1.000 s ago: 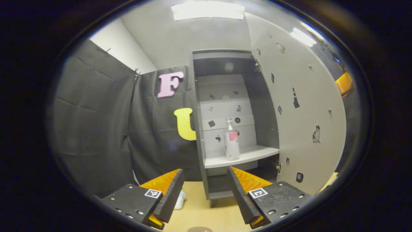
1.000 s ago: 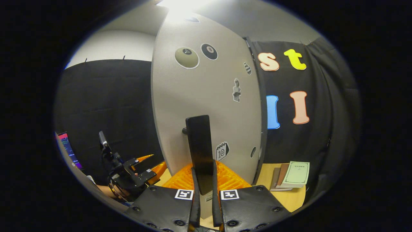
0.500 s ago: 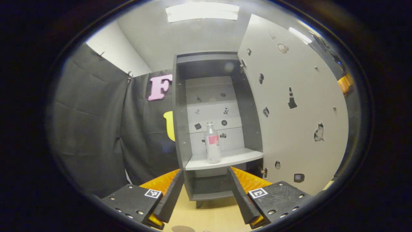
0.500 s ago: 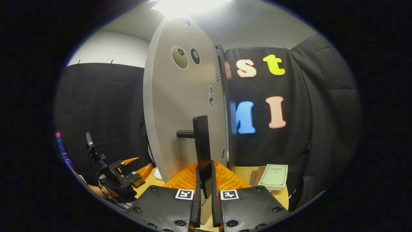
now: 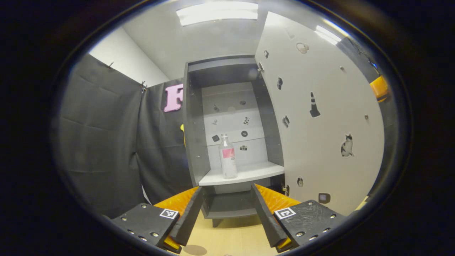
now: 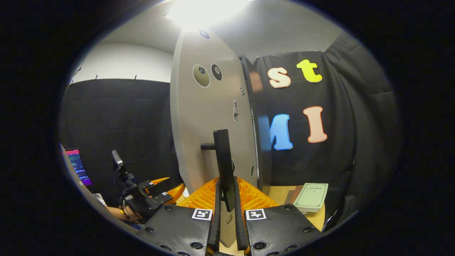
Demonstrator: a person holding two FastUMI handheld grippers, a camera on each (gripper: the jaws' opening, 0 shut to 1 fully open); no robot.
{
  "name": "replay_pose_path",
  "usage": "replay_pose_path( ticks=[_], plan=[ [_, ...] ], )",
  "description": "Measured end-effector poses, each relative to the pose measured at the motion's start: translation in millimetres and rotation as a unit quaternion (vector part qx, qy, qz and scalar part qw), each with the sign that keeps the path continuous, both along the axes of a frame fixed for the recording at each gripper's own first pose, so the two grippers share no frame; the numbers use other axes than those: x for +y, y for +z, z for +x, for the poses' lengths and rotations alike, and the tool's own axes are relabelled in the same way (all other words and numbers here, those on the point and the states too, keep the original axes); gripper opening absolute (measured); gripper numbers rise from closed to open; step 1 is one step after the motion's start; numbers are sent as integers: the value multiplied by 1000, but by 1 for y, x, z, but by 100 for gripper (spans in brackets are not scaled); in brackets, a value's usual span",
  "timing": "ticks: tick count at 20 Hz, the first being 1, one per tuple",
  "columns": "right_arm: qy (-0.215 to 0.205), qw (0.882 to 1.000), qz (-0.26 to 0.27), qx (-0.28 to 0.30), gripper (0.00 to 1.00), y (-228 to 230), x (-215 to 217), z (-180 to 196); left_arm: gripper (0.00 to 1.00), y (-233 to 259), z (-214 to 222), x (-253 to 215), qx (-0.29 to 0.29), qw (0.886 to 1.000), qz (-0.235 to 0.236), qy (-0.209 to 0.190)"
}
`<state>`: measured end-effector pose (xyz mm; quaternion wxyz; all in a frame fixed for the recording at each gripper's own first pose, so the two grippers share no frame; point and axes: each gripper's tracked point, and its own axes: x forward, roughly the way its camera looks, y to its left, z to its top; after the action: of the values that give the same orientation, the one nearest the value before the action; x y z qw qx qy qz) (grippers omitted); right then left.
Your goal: Open the cabinet door with the right hand, grasp the bottle in the cabinet with the left hand and place it on the coaster, then close the cabinet door with the right hand.
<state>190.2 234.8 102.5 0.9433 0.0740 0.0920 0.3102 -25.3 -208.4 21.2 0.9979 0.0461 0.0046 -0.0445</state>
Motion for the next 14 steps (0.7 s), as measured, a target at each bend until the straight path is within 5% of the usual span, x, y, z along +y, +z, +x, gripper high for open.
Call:
replay_pose_path(
  ticks=[4, 7, 14],
  plan=[
    [-96, 995, -4, -38, 37, 5, -76, 11, 82, 10, 15, -20, 8, 999, -24, -28],
    [-165, 985, -16, -49, 92, -2, -107, 34, 81, 25, 44, -20, 5, 999, -31, -32],
    [-267, 962, -62, -21, 98, -35, -141, 61, 81, 39, 140, -14, 11, 998, -41, -53]
  ],
)
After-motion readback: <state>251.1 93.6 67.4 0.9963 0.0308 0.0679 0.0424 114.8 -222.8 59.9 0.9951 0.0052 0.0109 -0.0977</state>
